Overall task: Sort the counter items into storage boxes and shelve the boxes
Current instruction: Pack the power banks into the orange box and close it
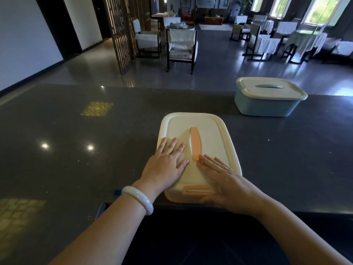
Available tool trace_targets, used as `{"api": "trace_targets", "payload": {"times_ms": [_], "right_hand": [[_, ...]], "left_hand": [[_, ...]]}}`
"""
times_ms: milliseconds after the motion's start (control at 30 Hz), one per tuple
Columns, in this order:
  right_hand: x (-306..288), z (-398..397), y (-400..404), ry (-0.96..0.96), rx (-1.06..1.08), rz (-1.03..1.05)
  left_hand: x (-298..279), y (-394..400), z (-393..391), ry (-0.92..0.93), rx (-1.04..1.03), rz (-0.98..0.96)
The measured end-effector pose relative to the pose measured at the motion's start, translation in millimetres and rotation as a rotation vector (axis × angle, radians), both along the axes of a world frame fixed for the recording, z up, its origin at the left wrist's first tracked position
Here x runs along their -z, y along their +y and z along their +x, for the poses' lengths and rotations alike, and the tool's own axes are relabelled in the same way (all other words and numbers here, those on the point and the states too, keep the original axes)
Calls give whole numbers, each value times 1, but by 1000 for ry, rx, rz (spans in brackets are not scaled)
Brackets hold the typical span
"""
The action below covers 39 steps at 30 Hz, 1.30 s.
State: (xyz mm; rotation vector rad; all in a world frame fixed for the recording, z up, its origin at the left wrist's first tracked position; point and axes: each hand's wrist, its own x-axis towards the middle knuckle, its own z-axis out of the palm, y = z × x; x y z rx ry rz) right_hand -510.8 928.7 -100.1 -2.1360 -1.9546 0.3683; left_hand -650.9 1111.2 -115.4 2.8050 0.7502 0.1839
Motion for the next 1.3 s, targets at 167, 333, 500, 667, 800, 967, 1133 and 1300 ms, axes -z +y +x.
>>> {"api": "trace_targets", "payload": {"times_ms": [167,333,500,667,800,967,1133,1300], "right_hand": [[-5,1,3,48,5,-46],[-10,-1,0,96,20,-52],[-18,1,4,192,51,-77],[-47,34,34,256,261,141],[-60,89,100,122,351,177],[-54,139,183,157,344,-28],[-40,167,222,95,183,-336],[-33,185,230,231,166,-365]], "left_hand": [[0,1,0,27,1,-3],[-5,2,1,71,13,-30],[-18,11,14,67,-9,-4],[-24,27,71,31,-78,59],[-14,33,99,41,-92,33],[8,22,100,58,-158,166],[6,20,101,53,-176,148],[2,16,100,86,-180,182]]}}
